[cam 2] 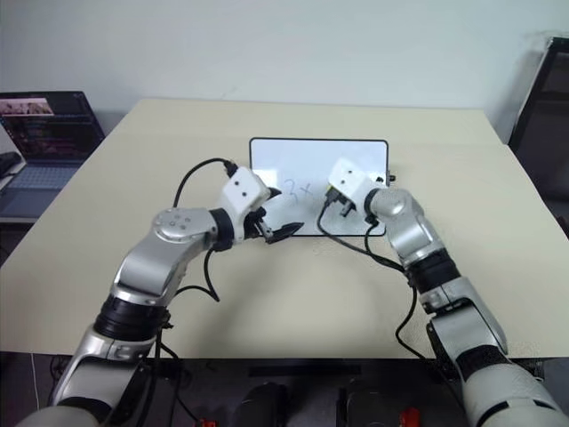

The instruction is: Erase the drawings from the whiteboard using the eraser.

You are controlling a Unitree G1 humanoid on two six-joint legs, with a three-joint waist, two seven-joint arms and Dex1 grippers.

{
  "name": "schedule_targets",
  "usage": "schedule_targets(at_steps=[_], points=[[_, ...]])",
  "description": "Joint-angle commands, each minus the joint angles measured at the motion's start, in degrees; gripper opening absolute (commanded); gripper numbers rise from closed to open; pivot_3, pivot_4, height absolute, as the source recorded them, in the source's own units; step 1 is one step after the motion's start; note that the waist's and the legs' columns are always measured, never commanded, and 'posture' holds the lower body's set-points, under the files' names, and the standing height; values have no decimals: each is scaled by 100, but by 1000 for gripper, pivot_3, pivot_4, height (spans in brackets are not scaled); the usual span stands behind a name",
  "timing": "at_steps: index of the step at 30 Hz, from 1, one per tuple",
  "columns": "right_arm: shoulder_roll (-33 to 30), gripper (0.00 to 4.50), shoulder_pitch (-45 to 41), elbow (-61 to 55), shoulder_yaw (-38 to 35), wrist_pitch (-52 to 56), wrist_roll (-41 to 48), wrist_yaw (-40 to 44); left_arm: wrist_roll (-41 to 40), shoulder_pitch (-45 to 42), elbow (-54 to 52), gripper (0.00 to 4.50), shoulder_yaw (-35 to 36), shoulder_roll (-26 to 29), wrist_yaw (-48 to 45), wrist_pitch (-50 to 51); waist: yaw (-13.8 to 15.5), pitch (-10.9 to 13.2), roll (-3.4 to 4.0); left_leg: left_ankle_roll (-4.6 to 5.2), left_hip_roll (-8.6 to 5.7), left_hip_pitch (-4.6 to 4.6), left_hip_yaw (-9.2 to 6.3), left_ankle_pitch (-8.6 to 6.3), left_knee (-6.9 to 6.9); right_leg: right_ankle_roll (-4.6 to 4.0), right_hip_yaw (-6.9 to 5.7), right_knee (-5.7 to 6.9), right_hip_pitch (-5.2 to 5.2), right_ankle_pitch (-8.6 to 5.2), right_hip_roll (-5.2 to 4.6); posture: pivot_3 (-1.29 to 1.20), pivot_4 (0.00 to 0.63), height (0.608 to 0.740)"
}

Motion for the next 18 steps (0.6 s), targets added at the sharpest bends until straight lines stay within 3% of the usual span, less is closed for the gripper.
schedule_targets(at_steps=[1, 5, 13, 18], points=[[-236, 1098, 264, -74, 270, 182, -289, 335, 57, 43, -48, 4500, 95, 60, 24, -153, -18, 0, 0, 0, 0, 5, 2, 0, -1, 0, 2, 0, 3, 0, 0, 0, 150, 740], [-351, 1098, 299, -170, 375, -12, -533, 311, 64, 123, -79, 4500, 126, 96, 49, -122, -33, 0, 0, 0, 2, 26, 4, 0, -2, 1, 4, -1, 21, -1, 2, 0, 150, 740], [54, 1095, -324, 320, -126, -415, -494, -534, 47, 259, -211, 4500, 111, 103, 64, -58, -97, 4, -1, 4, 3, 61, 11, 5, -2, 3, 16, -4, 54, -1, 3, 0, 150, 740], [89, 1093, -259, 216, -154, -265, -382, -264, 35, 349, -282, 4500, 125, 110, 83, -26, -101, 4, -1, 2, 3, 55, 10, 2, -18, 1, 15, -9, 46, -2, 2, 0, 150, 740]])
